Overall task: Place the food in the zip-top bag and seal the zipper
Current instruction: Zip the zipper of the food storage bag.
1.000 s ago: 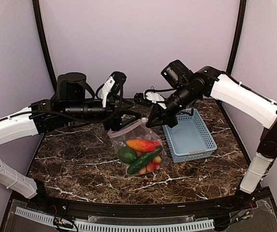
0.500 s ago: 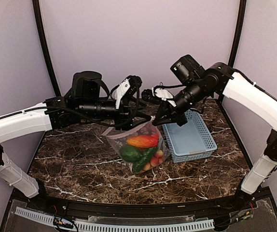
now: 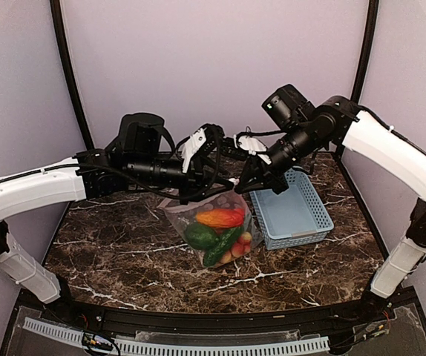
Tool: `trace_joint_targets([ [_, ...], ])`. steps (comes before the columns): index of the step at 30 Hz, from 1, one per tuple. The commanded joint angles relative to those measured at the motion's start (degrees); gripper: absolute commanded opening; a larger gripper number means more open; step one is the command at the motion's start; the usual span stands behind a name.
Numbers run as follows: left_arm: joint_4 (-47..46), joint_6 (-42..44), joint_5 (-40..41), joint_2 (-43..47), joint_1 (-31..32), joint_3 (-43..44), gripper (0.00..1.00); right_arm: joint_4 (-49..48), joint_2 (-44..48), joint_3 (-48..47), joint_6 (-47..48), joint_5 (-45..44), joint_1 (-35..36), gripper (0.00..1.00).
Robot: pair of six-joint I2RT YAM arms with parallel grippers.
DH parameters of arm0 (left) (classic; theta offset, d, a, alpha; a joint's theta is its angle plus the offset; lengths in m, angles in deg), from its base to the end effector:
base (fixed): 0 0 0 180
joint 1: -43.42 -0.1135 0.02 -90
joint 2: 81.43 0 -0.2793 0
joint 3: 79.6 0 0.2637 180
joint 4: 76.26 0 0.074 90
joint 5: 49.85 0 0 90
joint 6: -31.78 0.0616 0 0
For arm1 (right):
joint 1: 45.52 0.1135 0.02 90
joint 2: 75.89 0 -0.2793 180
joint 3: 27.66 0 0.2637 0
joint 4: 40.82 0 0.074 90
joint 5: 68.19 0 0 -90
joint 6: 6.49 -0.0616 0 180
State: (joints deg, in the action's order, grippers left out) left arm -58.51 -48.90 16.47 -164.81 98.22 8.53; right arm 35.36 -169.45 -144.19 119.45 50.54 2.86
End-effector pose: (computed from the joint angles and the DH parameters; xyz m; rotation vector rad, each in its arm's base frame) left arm 0.1975 -0.3229 0.3834 1.2451 1.4060 -0.9278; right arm 0.2148 0.2864 0.3926 -1.8114 1.6875 0.7169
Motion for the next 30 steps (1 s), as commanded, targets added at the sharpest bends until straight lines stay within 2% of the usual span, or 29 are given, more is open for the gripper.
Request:
trace_joint_targets([
  [1, 2.49, 0.59, -1.29, -0.90, 0.08, 1.84, 0.31, -1.97, 1.62, 0.20, -0.77, 1.59, -0.04, 0.00],
  [20, 2.45, 0.09, -0.73, -0.84, 0.05, 1.53, 0.03, -5.37, 4.54, 4.19, 0.87, -0.03, -0.13, 0.00],
  [30, 4.87, 0.74, 2.01, 0.80, 0.04, 0.60, 0.01, -8.54, 8.62, 8.56, 1.10, -0.46, -3.25, 0.00],
])
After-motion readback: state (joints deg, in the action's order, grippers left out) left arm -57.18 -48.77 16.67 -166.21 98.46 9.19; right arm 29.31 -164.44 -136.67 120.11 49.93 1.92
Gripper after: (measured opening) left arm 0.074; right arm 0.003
